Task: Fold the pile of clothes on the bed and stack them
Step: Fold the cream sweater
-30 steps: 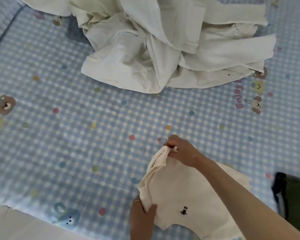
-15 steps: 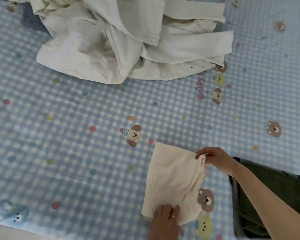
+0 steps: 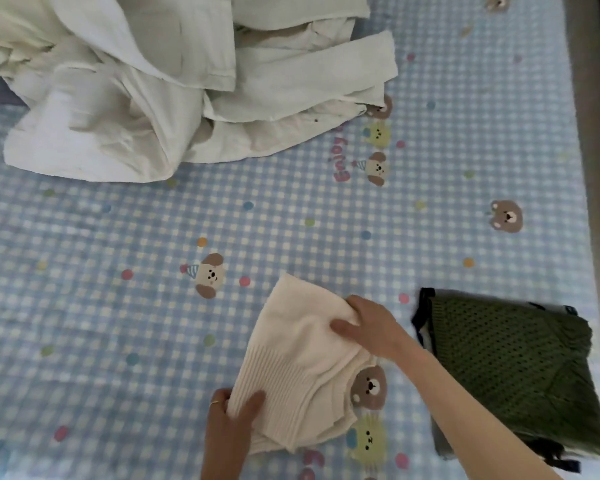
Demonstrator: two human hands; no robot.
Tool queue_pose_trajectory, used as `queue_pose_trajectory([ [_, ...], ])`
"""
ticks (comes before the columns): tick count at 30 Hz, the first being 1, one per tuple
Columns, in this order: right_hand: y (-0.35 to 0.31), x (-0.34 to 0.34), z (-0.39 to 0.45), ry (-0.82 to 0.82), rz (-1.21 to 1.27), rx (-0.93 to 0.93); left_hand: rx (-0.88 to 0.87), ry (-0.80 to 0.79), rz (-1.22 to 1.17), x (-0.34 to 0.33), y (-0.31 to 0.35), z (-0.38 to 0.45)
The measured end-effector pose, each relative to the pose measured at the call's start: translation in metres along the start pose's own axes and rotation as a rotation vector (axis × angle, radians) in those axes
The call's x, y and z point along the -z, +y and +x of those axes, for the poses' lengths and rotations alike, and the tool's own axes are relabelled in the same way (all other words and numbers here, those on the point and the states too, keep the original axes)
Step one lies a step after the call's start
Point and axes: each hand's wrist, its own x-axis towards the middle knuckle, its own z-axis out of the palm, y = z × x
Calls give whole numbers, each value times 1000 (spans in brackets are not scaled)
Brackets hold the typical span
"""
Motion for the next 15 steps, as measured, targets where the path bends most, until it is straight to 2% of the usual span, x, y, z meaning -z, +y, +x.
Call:
queue_pose_trajectory([
  [4, 41, 37, -82, 190, 387, -107, -146, -57, -109, -26, 49, -20],
  [8, 99, 77, -165, 406, 650, -250, -280, -271, -132, -102, 97, -56],
  [12, 165, 97, -215, 659, 744, -375, -351, -533, -27, -194, 127, -85],
  [15, 211, 89, -218, 736, 679, -458, -374, -589, 102, -250, 132, -91],
])
